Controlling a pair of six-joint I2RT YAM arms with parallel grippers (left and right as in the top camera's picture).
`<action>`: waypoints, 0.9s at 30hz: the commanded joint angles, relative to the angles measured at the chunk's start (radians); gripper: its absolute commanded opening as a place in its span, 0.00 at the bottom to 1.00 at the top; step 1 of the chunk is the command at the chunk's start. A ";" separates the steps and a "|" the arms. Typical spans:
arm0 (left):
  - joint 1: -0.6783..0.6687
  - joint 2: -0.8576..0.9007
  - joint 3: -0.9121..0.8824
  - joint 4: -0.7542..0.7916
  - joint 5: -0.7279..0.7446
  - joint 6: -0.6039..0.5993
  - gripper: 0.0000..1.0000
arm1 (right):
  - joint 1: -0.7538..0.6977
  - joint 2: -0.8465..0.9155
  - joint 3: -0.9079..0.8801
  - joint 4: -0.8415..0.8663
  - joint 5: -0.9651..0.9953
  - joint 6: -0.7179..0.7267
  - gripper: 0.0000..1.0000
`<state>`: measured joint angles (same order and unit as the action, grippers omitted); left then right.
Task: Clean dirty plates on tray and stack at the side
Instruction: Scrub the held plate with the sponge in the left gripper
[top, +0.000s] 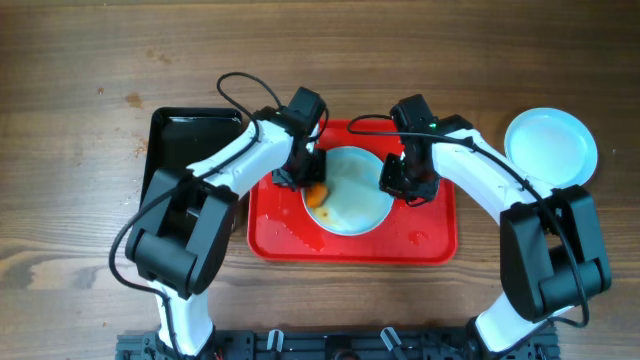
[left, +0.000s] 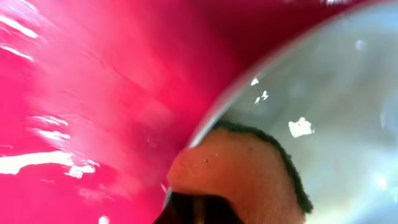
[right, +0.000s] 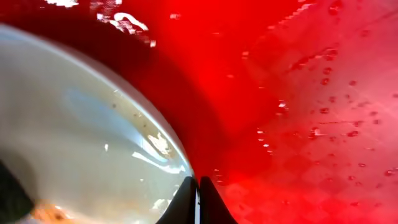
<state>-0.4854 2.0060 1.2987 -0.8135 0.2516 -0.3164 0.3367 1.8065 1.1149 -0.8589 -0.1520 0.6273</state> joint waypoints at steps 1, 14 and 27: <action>-0.010 0.119 -0.092 -0.045 0.246 0.248 0.04 | -0.013 0.017 -0.014 -0.005 0.070 -0.004 0.05; -0.151 0.119 -0.092 0.248 0.309 0.147 0.04 | -0.012 0.017 -0.014 -0.005 0.045 -0.048 0.23; -0.150 0.119 -0.092 0.215 0.288 0.151 0.04 | -0.012 0.023 -0.200 0.209 -0.061 0.005 0.18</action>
<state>-0.6369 2.0823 1.2335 -0.5842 0.7303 -0.1528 0.3283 1.7828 0.9901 -0.6746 -0.2131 0.5949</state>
